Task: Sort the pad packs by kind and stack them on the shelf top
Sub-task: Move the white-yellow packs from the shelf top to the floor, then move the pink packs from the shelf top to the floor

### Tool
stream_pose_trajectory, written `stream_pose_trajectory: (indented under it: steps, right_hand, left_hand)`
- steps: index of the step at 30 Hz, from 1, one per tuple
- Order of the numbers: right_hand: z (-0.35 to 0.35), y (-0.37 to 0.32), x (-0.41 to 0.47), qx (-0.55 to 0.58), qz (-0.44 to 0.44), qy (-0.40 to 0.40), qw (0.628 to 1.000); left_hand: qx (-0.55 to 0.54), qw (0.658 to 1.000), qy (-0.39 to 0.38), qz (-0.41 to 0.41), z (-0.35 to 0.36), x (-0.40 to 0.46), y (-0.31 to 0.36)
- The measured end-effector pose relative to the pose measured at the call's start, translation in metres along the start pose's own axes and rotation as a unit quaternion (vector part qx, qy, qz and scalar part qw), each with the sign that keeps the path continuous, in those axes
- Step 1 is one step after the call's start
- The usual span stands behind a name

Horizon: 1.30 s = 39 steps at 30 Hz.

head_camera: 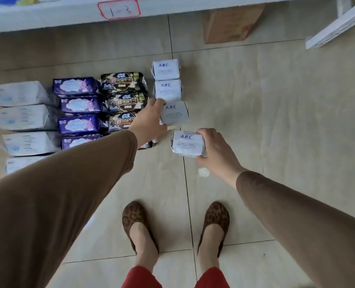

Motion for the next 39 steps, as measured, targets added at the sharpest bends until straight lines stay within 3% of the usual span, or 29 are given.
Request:
stream_pose_trajectory:
  steps: [11, 17, 25, 32, 39]
  right_hand:
    - [0.051, 0.029, 0.066, -0.052, -0.004, 0.013, 0.999]
    - [0.061, 0.021, 0.084, -0.004, -0.01, 0.018, 1.0]
    - [0.058, 0.014, 0.067, 0.021, 0.013, 0.023, 0.999]
    - [-0.026, -0.041, -0.006, 0.064, 0.063, -0.001, 0.996]
    - [-0.191, -0.179, -0.1, 0.052, 0.052, -0.012, 0.997]
  left_hand:
    - [0.034, 0.999, 0.034, 0.0, 0.045, 0.045, -0.026]
    - [0.04, 0.997, 0.07, 0.017, 0.04, 0.032, -0.027]
    - [0.007, 0.998, 0.059, -0.017, 0.034, -0.001, -0.03]
    - [0.004, 0.999, -0.019, -0.049, -0.025, -0.077, 0.005]
    - [0.023, 0.998, -0.006, -0.052, -0.212, -0.175, 0.083]
Point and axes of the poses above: each hand's wrist, its own x-axis towards the middle knuckle, its own z-axis out of the palm, y = z × x, the point moved 6 cm from there along x, towards the middle knuckle, and after that the axes turned 15 degrees about x, right-handed, at the moved point
